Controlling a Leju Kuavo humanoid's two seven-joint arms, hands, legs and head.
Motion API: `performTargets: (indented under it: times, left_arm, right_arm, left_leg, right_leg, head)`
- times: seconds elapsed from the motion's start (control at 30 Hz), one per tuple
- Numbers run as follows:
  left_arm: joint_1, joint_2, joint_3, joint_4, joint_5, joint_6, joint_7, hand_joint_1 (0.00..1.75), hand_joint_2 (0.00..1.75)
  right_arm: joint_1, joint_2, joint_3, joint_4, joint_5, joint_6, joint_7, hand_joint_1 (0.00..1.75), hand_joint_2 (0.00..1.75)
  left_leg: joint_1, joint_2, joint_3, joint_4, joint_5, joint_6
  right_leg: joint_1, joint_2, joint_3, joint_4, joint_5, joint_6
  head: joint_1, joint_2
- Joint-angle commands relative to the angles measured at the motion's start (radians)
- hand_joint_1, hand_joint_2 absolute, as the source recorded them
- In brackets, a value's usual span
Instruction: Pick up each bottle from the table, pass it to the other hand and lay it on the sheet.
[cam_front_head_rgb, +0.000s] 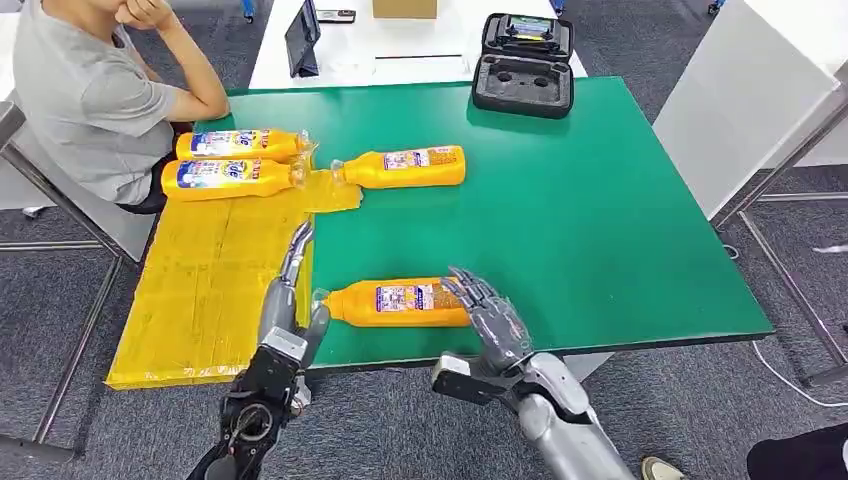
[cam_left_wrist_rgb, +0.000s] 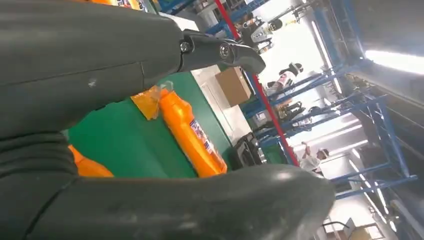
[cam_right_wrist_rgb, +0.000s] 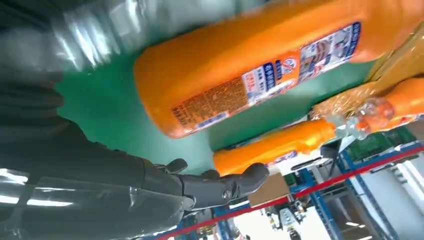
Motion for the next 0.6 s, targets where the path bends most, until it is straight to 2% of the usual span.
performTargets:
  times: [0.03, 0.13, 0.37, 0.4, 0.5, 0.6]
  left_arm:
    - [-0.048, 0.002, -0.033, 0.074, 0.004, -0.002, 0.003, 0.00, 0.00]
    - [-0.047, 0.003, -0.034, 0.073, 0.004, -0.003, 0.003, 0.00, 0.00]
    - [-0.033, 0.010, -0.042, 0.061, -0.002, -0.002, 0.003, 0.00, 0.00]
    - [-0.033, 0.010, -0.043, 0.061, -0.002, -0.003, 0.002, 0.00, 1.75]
    - [-0.032, 0.009, -0.043, 0.057, -0.004, -0.002, 0.002, 0.00, 1.75]
    - [-0.032, 0.009, -0.042, 0.056, -0.004, -0.003, 0.003, 0.00, 1.75]
  right_arm:
    - [-0.089, 0.010, 0.028, 0.102, -0.002, 0.020, 0.009, 0.00, 1.75]
    - [-0.094, 0.009, 0.031, 0.114, 0.005, 0.013, 0.011, 0.00, 1.75]
    - [-0.183, 0.011, -0.009, 0.265, 0.019, -0.056, 0.015, 0.00, 1.75]
    - [-0.193, 0.011, -0.012, 0.282, 0.018, -0.062, 0.013, 0.00, 1.75]
    - [-0.236, 0.014, -0.033, 0.368, 0.011, -0.076, 0.000, 0.00, 1.75]
    - [-0.241, 0.015, -0.033, 0.383, 0.010, -0.082, -0.008, 0.00, 1.75]
  left_leg:
    - [0.000, 0.001, 0.002, -0.001, 0.000, 0.000]
    - [0.000, 0.000, 0.003, -0.001, 0.000, 0.000]
    - [-0.001, 0.001, 0.004, -0.001, -0.001, 0.000]
    - [0.000, 0.001, 0.003, -0.001, 0.000, 0.000]
    - [-0.001, 0.002, 0.006, -0.002, -0.001, 0.000]
    - [0.000, 0.001, 0.003, -0.001, 0.000, 0.000]
  right_leg:
    - [0.000, 0.000, 0.002, -0.001, 0.000, 0.000]
    - [0.000, -0.001, 0.003, -0.001, 0.000, 0.000]
    - [0.000, 0.000, 0.004, -0.001, -0.001, 0.000]
    - [0.000, 0.000, 0.002, -0.001, 0.000, 0.000]
    - [0.000, 0.000, 0.006, -0.001, -0.001, 0.000]
    - [0.000, 0.000, 0.002, -0.001, 0.000, 0.000]
  head:
    - [0.000, 0.000]
    - [0.000, 0.000]
    - [0.000, 0.000]
    - [0.000, 0.000]
    - [0.000, 0.000]
    - [0.000, 0.000]
